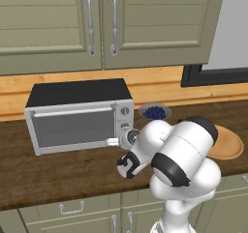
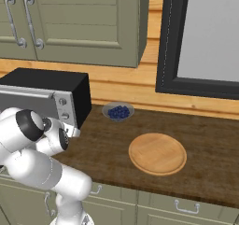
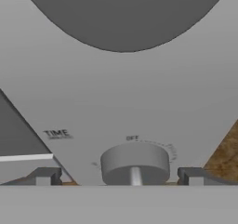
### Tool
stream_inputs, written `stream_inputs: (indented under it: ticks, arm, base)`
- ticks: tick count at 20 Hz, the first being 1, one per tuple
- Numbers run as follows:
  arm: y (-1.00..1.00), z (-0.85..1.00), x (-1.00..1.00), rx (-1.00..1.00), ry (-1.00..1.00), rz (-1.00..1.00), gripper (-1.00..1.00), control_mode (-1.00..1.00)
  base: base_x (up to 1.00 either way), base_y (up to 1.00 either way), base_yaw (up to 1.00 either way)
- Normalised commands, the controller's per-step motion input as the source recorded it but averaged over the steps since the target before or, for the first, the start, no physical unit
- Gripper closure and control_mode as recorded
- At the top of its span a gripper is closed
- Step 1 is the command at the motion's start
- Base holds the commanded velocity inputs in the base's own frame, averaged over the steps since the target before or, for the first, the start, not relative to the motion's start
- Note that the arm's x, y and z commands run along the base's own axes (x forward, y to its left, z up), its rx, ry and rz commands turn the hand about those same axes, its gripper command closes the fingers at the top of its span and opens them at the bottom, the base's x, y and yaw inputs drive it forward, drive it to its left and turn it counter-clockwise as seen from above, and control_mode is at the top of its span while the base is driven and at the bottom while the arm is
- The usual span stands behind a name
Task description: Pick up the kebab skewer and baguette bread, and place them inside the toaster oven. Close the toaster oven door and start by setting the timer.
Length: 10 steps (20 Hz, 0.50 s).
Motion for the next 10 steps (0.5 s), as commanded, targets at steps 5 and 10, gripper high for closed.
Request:
stream_inputs:
  ticks: [5, 10]
  arm:
    - [0.0, 0.0, 0.0, 0.0, 0.0, 0.0, 1.0, -1.0]
    - [0.0, 0.0, 0.0, 0.0, 0.0, 0.0, 1.0, -1.0]
  base:
    - [0.0, 0.0, 0.0]
    - [0.0, 0.0, 0.0]
